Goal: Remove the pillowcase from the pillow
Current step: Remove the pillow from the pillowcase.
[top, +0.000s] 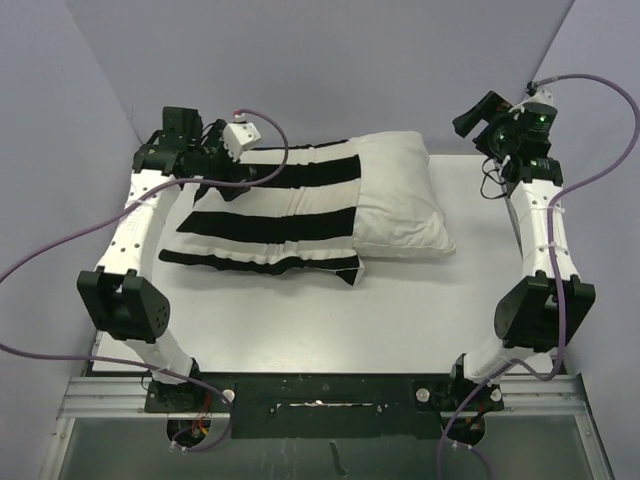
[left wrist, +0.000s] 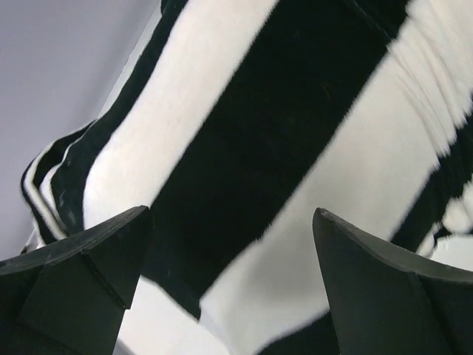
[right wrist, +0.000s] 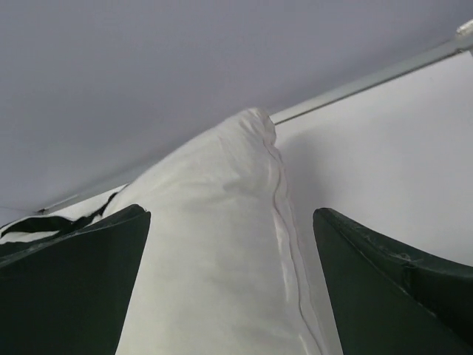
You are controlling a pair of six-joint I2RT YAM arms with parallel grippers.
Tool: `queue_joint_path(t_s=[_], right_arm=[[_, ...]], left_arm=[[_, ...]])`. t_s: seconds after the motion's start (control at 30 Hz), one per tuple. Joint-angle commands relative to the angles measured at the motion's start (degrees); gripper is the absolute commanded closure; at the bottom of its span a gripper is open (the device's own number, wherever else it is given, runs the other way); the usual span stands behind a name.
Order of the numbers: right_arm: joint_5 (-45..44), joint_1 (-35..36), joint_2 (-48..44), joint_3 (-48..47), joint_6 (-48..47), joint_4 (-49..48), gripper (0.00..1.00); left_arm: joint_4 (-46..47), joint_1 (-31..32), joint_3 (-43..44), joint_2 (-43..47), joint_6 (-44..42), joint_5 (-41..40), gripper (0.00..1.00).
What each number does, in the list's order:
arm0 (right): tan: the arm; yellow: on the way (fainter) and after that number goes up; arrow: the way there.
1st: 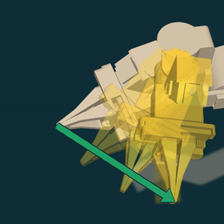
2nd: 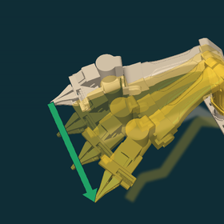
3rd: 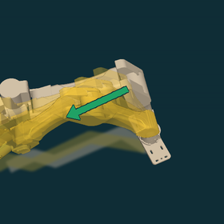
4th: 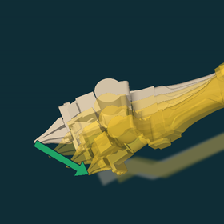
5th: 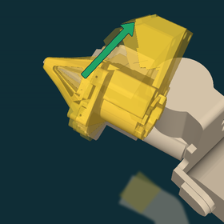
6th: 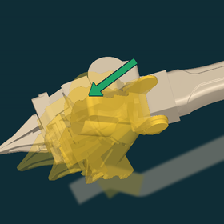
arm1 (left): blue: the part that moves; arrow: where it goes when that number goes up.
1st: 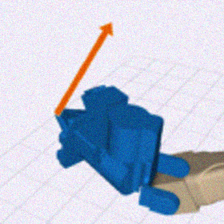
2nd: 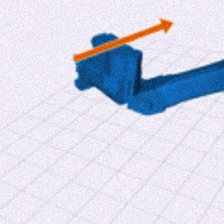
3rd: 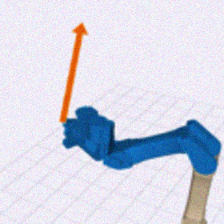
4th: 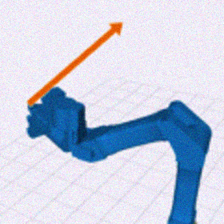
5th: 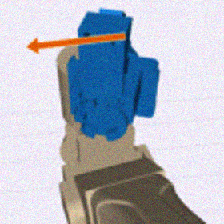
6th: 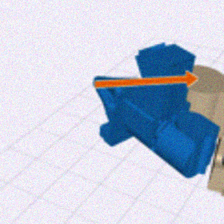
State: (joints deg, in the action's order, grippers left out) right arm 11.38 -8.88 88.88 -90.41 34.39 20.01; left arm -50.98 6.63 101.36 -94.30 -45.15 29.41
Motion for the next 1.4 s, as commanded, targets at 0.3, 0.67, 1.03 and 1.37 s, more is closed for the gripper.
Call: queue_joint_path(t_s=[0.3, 0.67, 1.03, 1.37], right_arm=[[5.20, 12.13, 17.47, -9.31, -8.99, -0.31, 0.02], [5.20, 11.13, 15.61, -10.18, -11.29, -7.35, 0.02], [9.80, 16.07, 16.64, -1.71, -5.57, -11.49, 0.02], [20.44, 19.84, 19.18, -3.09, -0.64, -25.71, 0.95]], left_arm=[[9.19, 10.01, 0.60, -15.30, 8.70, -7.54, 0.25], [3.49, 13.50, -32.81, 2.34, -11.63, -6.15, 0.63], [2.69, 13.71, -33.99, 4.33, -10.23, -4.99, 0.82], [-4.26, 14.16, -25.42, 6.62, -3.86, 2.78, 0.63]])
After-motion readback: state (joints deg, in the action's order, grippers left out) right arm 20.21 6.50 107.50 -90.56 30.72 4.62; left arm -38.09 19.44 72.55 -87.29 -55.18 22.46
